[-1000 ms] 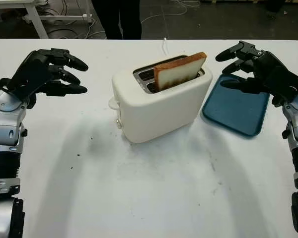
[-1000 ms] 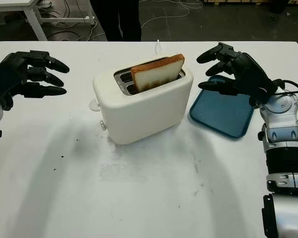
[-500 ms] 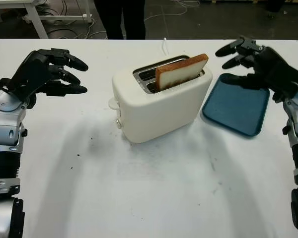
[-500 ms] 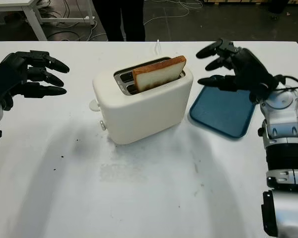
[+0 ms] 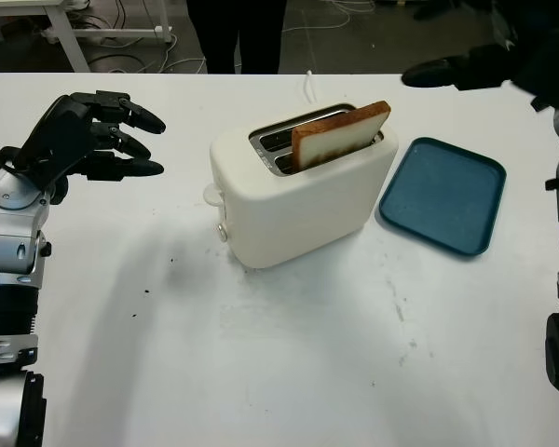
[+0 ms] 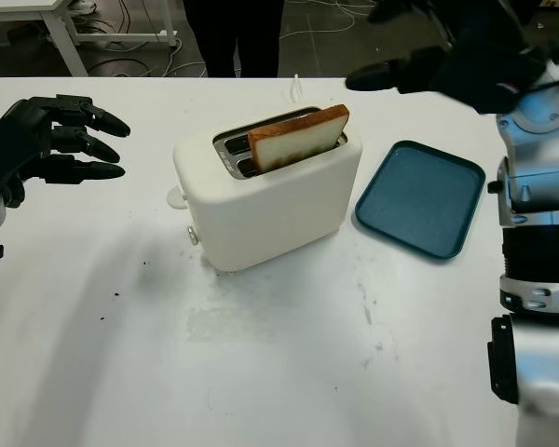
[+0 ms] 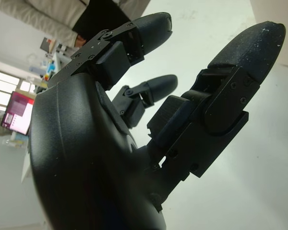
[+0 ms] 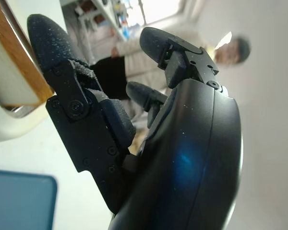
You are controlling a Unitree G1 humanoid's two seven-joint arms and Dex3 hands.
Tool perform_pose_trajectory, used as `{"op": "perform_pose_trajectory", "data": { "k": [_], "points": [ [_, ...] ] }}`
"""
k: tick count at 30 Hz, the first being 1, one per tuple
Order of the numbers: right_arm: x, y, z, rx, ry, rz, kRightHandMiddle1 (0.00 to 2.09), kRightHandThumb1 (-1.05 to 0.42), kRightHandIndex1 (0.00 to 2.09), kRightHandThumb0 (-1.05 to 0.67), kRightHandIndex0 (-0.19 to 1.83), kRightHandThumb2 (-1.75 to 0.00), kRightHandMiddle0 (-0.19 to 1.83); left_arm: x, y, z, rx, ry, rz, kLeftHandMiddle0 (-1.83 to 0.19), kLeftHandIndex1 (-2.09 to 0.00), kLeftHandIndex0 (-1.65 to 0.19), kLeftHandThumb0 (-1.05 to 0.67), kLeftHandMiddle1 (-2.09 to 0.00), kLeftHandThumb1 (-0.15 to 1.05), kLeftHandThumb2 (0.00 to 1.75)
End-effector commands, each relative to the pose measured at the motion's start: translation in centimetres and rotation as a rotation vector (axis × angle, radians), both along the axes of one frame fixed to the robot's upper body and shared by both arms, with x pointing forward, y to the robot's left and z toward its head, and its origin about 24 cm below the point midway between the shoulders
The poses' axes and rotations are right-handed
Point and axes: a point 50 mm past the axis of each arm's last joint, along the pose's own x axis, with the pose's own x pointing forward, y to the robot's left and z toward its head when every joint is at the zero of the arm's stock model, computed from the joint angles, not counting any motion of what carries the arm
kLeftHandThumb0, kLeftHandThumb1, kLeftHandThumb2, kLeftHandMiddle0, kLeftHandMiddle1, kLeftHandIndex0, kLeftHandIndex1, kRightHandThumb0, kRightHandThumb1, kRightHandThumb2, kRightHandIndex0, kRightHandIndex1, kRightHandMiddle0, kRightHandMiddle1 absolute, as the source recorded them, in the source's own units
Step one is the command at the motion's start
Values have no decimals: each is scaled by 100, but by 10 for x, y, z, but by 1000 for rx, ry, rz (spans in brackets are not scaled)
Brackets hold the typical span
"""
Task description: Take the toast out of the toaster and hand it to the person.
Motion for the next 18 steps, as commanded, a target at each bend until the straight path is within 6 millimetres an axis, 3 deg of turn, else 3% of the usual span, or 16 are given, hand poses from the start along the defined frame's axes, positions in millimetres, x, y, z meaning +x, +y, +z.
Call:
{"op": "perform_pose_trajectory", "data": {
  "k": [1,18],
  "points": [
    [2,10,1,-75,-32,43,95,-67,123,-89,19,0,29,-1,1,-2,2,-3,0,-77,-70,-80,-105,-88,54,0],
    [16,43,-18,-353,-29,92,109,-70,137,-105,15,-1,21,0,0,-1,7,0,0,-77,-69,-80,-105,-87,55,0]
  ]
}}
